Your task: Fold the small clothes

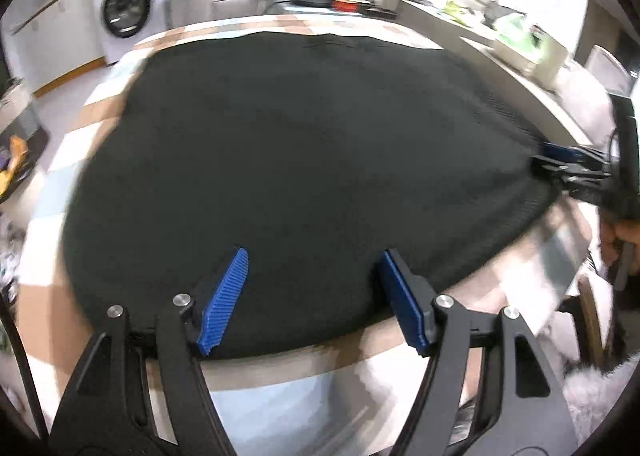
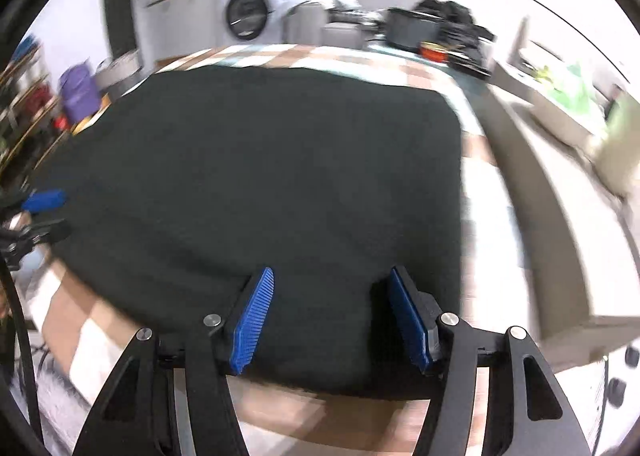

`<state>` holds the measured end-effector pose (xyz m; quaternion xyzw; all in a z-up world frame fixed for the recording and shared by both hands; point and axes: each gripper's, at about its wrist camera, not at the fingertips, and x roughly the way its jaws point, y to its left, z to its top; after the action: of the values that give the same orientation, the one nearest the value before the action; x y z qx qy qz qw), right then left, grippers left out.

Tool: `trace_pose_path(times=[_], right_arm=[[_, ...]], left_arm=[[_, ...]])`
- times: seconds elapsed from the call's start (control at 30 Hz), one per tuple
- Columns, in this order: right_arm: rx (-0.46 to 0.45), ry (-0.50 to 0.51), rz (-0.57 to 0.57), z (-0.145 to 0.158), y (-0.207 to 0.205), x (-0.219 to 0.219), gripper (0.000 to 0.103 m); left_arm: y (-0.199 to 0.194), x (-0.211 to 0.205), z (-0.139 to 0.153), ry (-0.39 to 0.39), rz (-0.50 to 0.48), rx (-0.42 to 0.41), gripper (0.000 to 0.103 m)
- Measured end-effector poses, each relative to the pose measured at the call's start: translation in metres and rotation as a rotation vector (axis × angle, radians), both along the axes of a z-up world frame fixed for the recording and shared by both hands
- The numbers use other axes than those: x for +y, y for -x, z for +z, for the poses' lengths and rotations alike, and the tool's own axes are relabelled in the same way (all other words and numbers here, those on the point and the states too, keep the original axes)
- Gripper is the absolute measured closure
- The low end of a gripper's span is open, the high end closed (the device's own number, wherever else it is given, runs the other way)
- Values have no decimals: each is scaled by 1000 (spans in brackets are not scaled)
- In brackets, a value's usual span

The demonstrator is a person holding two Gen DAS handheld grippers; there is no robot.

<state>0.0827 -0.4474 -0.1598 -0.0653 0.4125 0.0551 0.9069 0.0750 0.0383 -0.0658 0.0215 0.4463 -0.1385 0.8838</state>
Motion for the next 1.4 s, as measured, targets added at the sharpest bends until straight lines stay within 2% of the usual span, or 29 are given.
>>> trace_pose_path(times=[0.07, 0.17, 0.23, 0.33, 0.4, 0.5, 0.57, 0.7, 0.8, 0.87, 1.0, 1.13, 1.23, 1.33, 1.4], right_arm=[[8, -19, -33, 2, 0, -13, 43], [29, -148, -55, 5, -7, -32, 43], [24, -154, -96, 7, -15, -37, 43], [48, -180, -127, 6, -29, -43, 43], [64, -209, -142, 4, -37, -47, 43], [88, -286, -134, 1, -52, -52, 44], [92, -320, -155, 2, -58, -55, 66], [86, -388, -153, 10, -66, -64, 84], [72, -332, -132, 12, -67, -59, 92], [69, -271, -138, 11, -66, -57, 93], [92, -296, -165, 12, -70, -59, 90], [83, -312, -155, 22, -67, -62, 78], [79, -318, -143, 23, -66, -62, 77], [87, -323, -142, 19, -71, -62, 74], [92, -327, -143, 18, -72, -62, 74]], left_arm=[[-1, 17, 1, 4, 46, 2, 37], [-6, 36, 3, 63, 81, 13, 37], [-12, 40, 3, 70, 101, 15, 37], [-15, 41, 0, 39, 98, 11, 35], [-20, 40, -3, 20, 87, 6, 31], [-21, 34, -6, -8, 81, -3, 31], [-22, 34, -6, -2, 83, -3, 31], [-26, 35, -7, 10, 86, -1, 30], [-27, 35, -8, 7, 85, -1, 30], [-26, 37, -7, 15, 83, 2, 30], [-29, 51, 0, 82, 111, 11, 30], [-35, 82, 18, 102, 210, -45, 30], [-54, 112, 22, 85, 307, -56, 30], [-81, 136, 10, 83, 376, 6, 30], [-94, 146, 4, 111, 387, 35, 37]])
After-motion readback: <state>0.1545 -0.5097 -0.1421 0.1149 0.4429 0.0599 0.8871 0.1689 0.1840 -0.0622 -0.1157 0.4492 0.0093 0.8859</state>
